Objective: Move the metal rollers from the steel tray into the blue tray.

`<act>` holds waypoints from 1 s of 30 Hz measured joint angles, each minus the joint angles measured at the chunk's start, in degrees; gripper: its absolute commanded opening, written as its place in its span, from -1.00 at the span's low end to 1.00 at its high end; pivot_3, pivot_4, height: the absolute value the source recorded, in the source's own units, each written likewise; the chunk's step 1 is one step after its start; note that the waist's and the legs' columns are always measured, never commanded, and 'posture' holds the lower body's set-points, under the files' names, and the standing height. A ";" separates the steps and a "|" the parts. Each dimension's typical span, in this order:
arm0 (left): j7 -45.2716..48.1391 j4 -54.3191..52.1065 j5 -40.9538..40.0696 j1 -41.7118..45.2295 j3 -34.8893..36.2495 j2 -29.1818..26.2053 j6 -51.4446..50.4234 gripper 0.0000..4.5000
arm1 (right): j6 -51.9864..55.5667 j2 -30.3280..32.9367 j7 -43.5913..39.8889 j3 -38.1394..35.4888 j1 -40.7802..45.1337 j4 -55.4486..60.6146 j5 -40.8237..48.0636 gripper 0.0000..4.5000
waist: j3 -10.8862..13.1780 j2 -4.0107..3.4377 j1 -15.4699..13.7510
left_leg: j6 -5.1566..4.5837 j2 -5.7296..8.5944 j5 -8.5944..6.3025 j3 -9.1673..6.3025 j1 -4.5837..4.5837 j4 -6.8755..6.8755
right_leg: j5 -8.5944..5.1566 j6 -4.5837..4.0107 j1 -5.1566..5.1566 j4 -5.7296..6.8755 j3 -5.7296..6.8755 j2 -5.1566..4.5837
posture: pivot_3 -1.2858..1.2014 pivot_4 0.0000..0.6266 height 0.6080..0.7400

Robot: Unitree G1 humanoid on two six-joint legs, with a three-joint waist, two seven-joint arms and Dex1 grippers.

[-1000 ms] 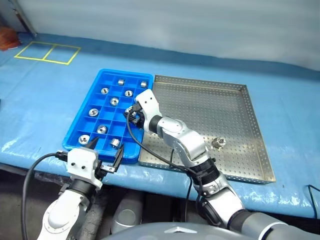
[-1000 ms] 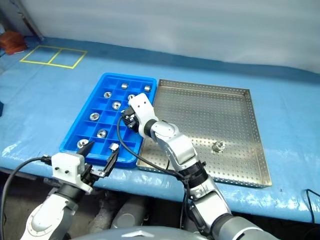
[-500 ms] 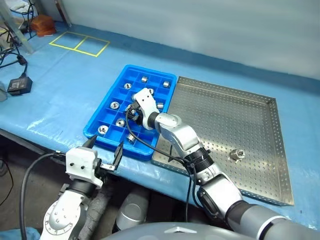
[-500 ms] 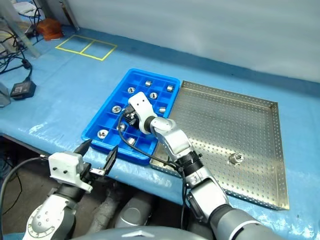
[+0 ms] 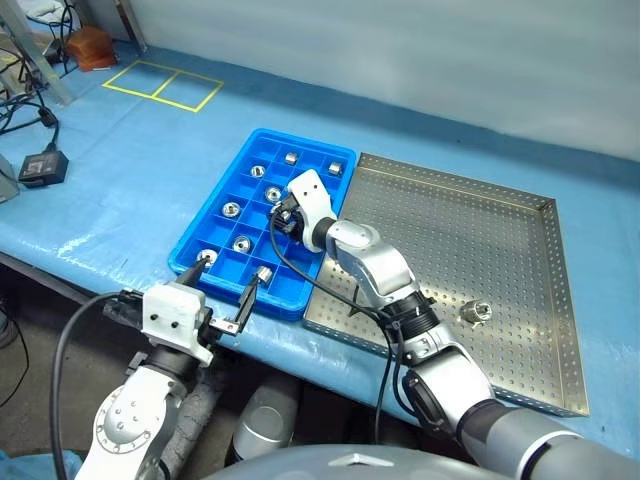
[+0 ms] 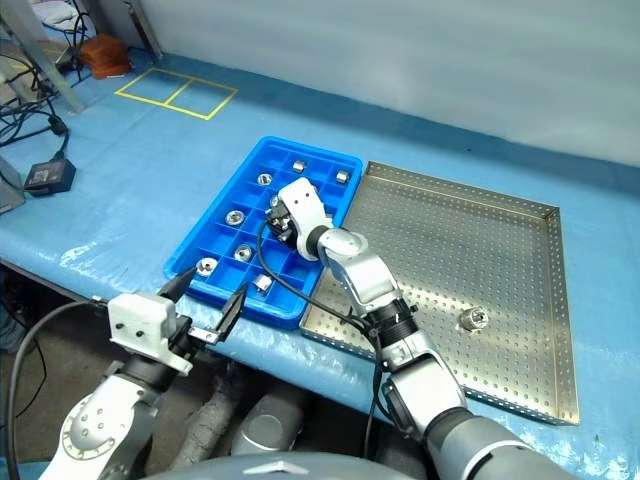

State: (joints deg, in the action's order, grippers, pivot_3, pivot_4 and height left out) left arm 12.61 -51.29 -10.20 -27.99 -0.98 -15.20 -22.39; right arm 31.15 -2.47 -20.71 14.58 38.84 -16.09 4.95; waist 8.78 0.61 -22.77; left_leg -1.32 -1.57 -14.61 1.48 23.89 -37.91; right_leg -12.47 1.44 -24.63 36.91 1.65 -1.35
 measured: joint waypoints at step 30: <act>13.80 13.80 -7.45 18.84 -5.68 -5.31 -2.55 0.94 | 24.31 7.73 17.24 -16.33 -26.96 45.10 -1.94 0.99 | -0.15 -0.24 19.99 | 0.00 0.01 0.03 -0.30 -0.24 -0.14 | 0.16 -0.30 0.30 0.13 -0.23 -0.02 | 0.05 -0.52 1.00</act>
State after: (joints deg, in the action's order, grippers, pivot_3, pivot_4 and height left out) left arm 26.41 -37.49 -17.65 -9.15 -6.66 -20.51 -24.94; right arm 55.45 5.26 -3.48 -1.75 11.88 29.01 3.01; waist 8.63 0.37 -2.77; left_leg -1.32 -1.56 -14.58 1.18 23.65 -38.06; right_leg -12.31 1.13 -24.33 37.04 1.42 -1.37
